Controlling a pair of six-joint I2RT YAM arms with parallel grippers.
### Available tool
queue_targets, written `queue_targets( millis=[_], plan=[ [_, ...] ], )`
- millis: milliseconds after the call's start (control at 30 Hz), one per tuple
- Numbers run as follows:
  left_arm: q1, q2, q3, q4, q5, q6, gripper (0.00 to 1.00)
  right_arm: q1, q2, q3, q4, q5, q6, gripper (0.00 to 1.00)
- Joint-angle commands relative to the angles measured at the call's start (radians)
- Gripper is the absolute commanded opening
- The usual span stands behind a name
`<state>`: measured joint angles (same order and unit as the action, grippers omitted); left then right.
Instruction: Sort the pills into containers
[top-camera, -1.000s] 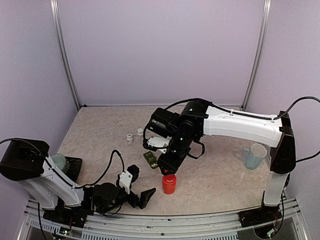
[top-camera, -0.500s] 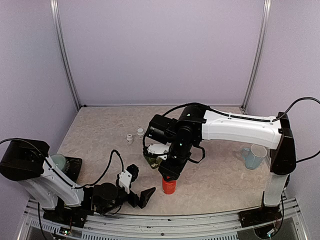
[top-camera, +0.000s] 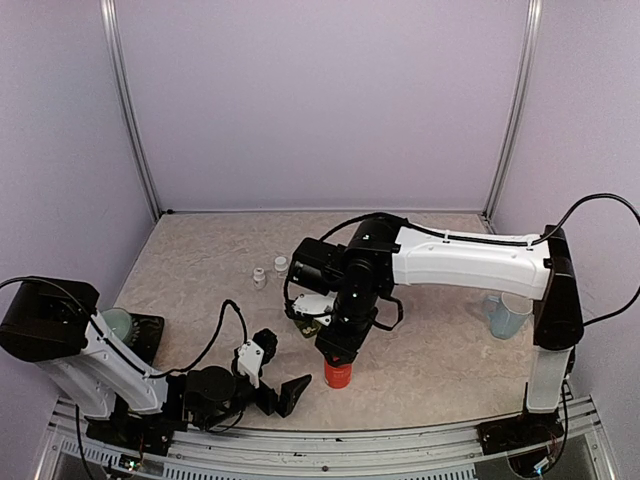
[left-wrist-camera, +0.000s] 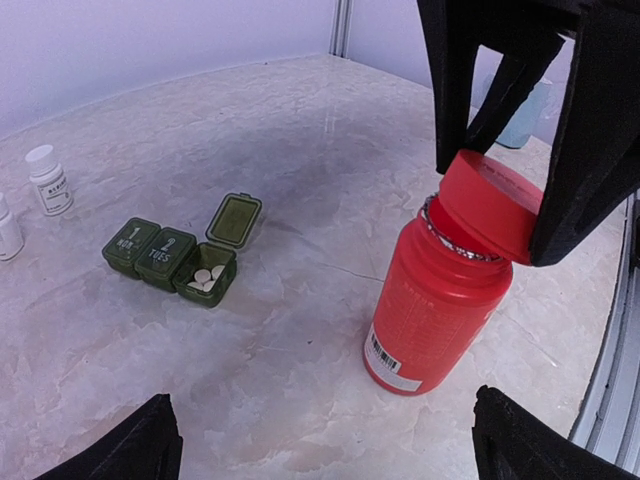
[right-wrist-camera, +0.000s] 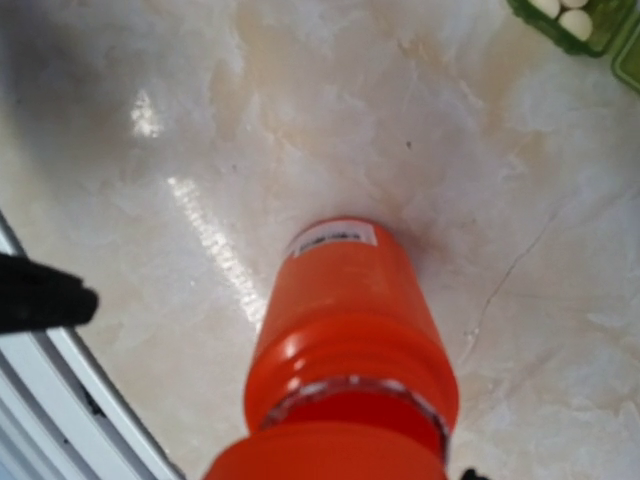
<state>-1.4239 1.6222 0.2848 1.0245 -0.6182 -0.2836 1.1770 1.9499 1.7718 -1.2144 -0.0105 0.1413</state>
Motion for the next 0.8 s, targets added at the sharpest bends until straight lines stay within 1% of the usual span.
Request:
queue_targets(
  millis=[0,267,433,500,600,767],
  plan=[
    [-0.009,-0.012,-0.012,0.028,-0.016,0.000,0.99,0.012,0.033,0.032,-0.004,0.008,-0.014,0.44],
    [-0.009,-0.015,-0.018,0.033,-0.014,-0.001,0.99,0.012,0.043,0.051,-0.007,0.032,-0.011,0.46],
    [-0.008,0.005,0.012,0.004,-0.024,0.002,0.99,0.012,0.051,0.079,-0.011,0.032,-0.007,0.46],
    [-0.004,0.024,0.046,-0.035,-0.056,-0.011,0.99,0.012,0.053,0.081,-0.012,0.033,-0.006,0.46],
    [0.019,0.054,0.115,-0.154,-0.111,-0.074,0.99,0.012,0.054,0.084,-0.011,0.037,-0.007,0.46],
    [0.052,0.069,0.142,-0.207,-0.155,-0.140,0.99,0.012,0.058,0.083,-0.012,0.031,-0.006,0.46]
  ],
)
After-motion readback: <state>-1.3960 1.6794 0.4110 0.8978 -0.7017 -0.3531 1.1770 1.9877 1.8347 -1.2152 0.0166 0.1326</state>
